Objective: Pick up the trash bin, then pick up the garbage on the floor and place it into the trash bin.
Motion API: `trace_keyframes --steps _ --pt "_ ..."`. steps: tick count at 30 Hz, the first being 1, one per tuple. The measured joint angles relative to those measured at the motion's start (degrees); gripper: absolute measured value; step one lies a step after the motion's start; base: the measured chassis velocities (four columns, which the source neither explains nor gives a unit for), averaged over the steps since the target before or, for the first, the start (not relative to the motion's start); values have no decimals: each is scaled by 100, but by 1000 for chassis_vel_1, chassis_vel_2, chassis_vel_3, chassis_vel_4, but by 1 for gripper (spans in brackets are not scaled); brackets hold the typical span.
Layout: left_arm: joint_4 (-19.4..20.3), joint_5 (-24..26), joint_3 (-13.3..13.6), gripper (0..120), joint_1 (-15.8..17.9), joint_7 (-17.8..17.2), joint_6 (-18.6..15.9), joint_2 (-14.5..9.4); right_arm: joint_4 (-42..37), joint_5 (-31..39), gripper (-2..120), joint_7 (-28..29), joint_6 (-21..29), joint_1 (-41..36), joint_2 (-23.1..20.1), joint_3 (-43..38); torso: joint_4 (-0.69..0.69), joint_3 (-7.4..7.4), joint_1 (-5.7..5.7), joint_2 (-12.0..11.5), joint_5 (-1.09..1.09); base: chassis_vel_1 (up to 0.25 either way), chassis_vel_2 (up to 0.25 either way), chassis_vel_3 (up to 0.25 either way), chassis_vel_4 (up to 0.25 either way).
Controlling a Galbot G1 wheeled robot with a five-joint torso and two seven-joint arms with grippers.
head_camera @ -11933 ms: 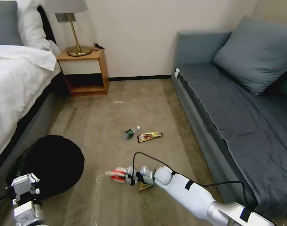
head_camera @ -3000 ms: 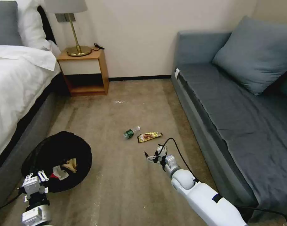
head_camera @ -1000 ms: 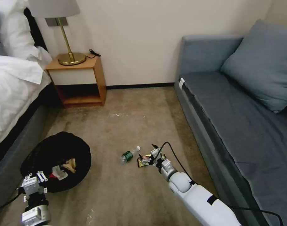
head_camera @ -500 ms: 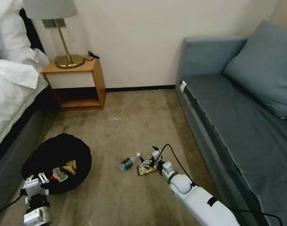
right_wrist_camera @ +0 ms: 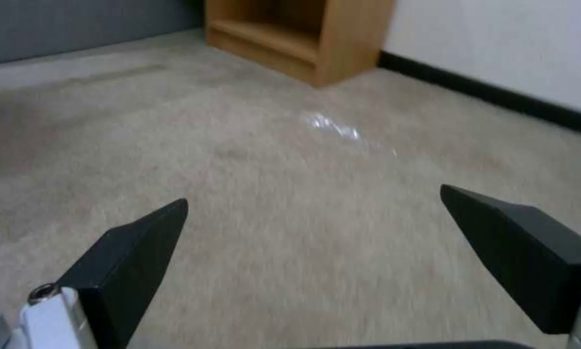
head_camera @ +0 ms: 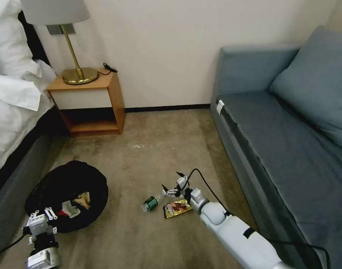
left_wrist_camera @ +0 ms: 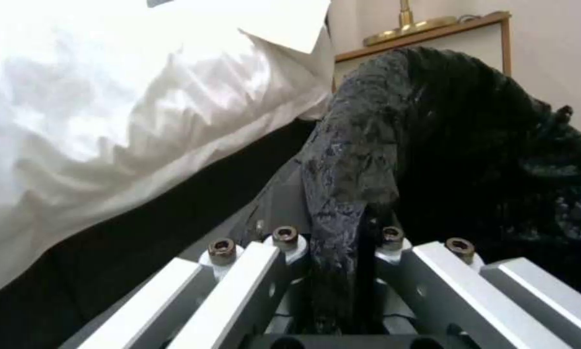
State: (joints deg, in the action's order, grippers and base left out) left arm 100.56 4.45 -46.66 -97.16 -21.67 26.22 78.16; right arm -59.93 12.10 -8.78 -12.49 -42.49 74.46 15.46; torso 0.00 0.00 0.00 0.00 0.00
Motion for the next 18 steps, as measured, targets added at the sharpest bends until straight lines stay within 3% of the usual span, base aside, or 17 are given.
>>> trace_keyframes --steps 4,12,18 --pt "28 19 -7 6 2 0 0 1 321 -305 100 -421 -62 413 82 150 0 0 0 0 0 0 0 0 0" --pt "102 16 -8 6 28 0 -53 73 1269 -2303 100 -2350 -406 1129 532 -122 0 0 0 0 0 0 0 0 0" --pt "88 17 -14 6 34 0 -61 77 1501 -2994 100 -3222 -390 1310 775 -246 0 0 0 -1 0 0 0 0 0"
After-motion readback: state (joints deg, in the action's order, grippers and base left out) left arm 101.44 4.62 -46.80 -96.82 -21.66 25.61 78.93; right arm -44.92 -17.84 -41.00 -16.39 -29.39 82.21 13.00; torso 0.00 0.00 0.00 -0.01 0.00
